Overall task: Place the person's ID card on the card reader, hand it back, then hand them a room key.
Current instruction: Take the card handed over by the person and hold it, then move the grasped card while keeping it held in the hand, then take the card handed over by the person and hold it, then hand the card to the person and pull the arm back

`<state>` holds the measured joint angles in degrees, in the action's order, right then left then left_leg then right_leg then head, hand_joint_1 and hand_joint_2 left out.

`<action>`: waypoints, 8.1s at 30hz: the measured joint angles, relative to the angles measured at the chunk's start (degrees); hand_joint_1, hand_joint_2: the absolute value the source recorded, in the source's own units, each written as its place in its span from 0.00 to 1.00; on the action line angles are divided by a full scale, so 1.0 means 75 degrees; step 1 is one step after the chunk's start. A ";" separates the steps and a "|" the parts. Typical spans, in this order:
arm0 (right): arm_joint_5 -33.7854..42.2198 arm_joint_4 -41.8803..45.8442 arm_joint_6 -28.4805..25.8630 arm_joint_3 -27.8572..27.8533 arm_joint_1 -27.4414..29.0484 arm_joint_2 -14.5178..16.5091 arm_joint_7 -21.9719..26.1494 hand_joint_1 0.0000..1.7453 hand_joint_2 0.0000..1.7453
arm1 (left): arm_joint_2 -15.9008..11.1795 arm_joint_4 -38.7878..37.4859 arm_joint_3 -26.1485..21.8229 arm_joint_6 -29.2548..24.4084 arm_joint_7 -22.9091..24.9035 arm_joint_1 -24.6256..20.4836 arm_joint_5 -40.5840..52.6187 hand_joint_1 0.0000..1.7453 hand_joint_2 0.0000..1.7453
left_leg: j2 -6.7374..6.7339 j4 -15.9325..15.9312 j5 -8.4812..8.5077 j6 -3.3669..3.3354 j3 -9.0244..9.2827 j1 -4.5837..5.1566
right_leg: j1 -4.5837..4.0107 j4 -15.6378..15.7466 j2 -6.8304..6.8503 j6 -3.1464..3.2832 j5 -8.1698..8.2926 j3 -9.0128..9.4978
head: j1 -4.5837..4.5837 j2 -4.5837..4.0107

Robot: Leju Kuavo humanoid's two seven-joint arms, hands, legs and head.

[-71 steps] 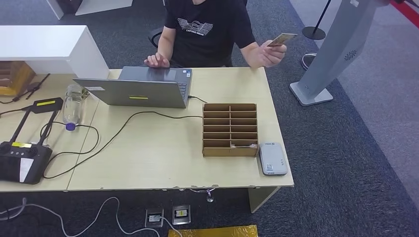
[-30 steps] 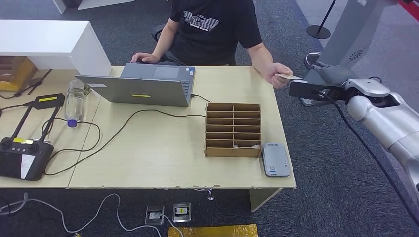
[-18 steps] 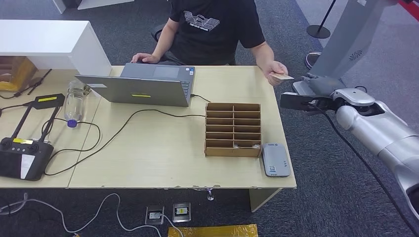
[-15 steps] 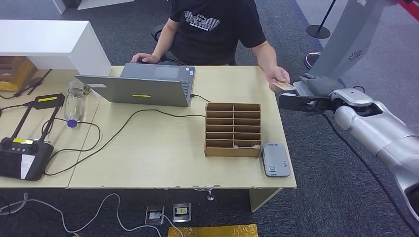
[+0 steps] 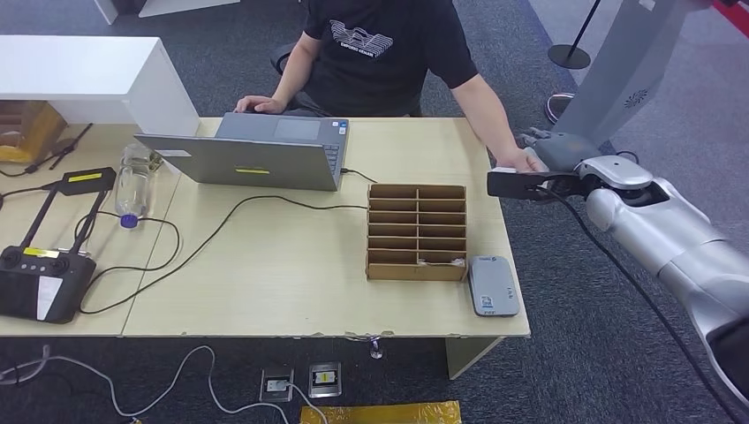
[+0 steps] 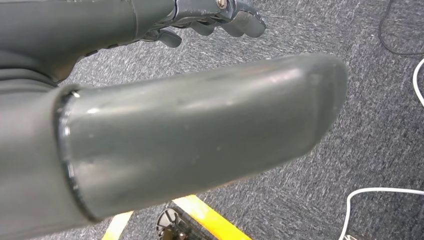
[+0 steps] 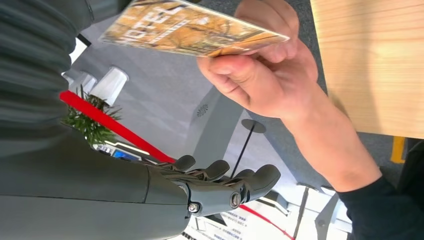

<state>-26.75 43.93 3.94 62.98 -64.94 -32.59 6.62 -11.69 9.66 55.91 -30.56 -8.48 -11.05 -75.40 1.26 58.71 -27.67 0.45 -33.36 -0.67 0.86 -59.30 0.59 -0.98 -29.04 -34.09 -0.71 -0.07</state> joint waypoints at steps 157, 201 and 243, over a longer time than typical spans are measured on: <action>0.0082 0.2855 -0.1022 -0.2650 0.4706 -0.0144 -0.1056 1.00 1.00 | 0.0152 0.0000 -0.0119 -0.0133 -0.0376 0.0254 0.0453 0.00 0.00 | -0.0067 -0.0005 -0.0026 -0.0003 0.0051 -0.0002 | -0.0002 0.0008 -0.0075 0.0000 0.0001 0.0029 | 0.0001 0.0000; -0.0737 0.1722 -0.1048 -0.3360 0.2129 0.0997 -0.0337 1.00 1.00 | 0.0029 0.0000 -0.0122 -0.0016 -0.0360 0.0062 0.0635 0.00 0.00 | -0.0056 -0.0005 -0.0023 -0.0002 0.0031 -0.0003 | -0.0003 0.0008 -0.0059 -0.0001 0.0004 0.0018 | 0.0000 0.0000; -0.1031 0.0716 -0.1446 -0.3250 0.2105 0.1832 0.0018 0.00 0.00 | 0.0068 0.0000 -0.0119 -0.0091 -0.0160 0.0015 0.0681 0.00 0.00 | -0.0056 -0.0005 -0.0023 -0.0002 0.0032 -0.0003 | -0.0003 0.0009 -0.0059 -0.0001 0.0005 0.0018 | -0.0001 0.0000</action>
<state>-34.48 49.30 -6.91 38.60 -49.15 -18.85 6.75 -11.19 9.66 55.01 -31.24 -9.68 -10.94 -70.29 0.84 58.68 -27.84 0.43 -33.12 -0.69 0.84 -59.23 0.15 -0.99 -29.01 -33.95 -0.72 -0.07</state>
